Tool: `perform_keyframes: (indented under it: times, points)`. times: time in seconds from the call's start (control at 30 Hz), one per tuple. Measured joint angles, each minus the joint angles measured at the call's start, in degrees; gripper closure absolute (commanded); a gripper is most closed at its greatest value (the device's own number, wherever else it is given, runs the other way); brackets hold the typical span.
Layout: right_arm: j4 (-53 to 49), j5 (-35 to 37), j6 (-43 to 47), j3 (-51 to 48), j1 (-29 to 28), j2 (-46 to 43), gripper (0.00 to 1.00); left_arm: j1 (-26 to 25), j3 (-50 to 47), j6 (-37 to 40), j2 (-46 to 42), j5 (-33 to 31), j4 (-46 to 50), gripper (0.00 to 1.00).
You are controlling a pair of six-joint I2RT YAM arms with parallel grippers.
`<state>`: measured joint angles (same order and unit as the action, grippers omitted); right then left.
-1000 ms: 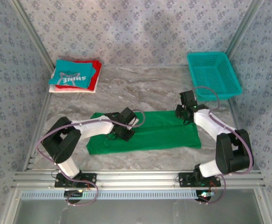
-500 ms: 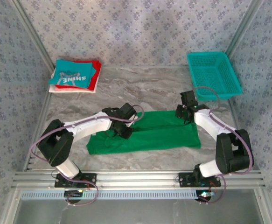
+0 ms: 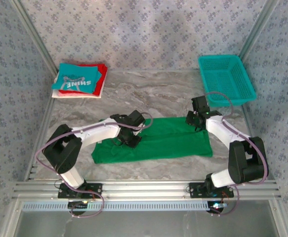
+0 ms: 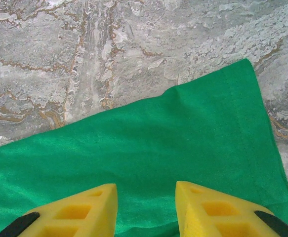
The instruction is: Fold and stack the t-shirts
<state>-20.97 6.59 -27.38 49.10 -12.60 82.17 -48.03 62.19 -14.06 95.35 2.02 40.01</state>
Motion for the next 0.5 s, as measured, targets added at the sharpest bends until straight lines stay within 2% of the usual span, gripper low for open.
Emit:
perform_keyframes:
  times: [0.33, 0.5]
  points:
    - [0.0, 0.0, 0.0, -0.2, 0.3, 0.0, 0.62, 0.0, 7.1, -0.2, -2.4, 0.1, 9.4, 1.0]
    - [0.0, -0.2, 0.0, -0.5, 0.3, 0.0, 0.61, -0.3, 10.4, -0.6, -2.5, 3.4, 13.0, 1.0]
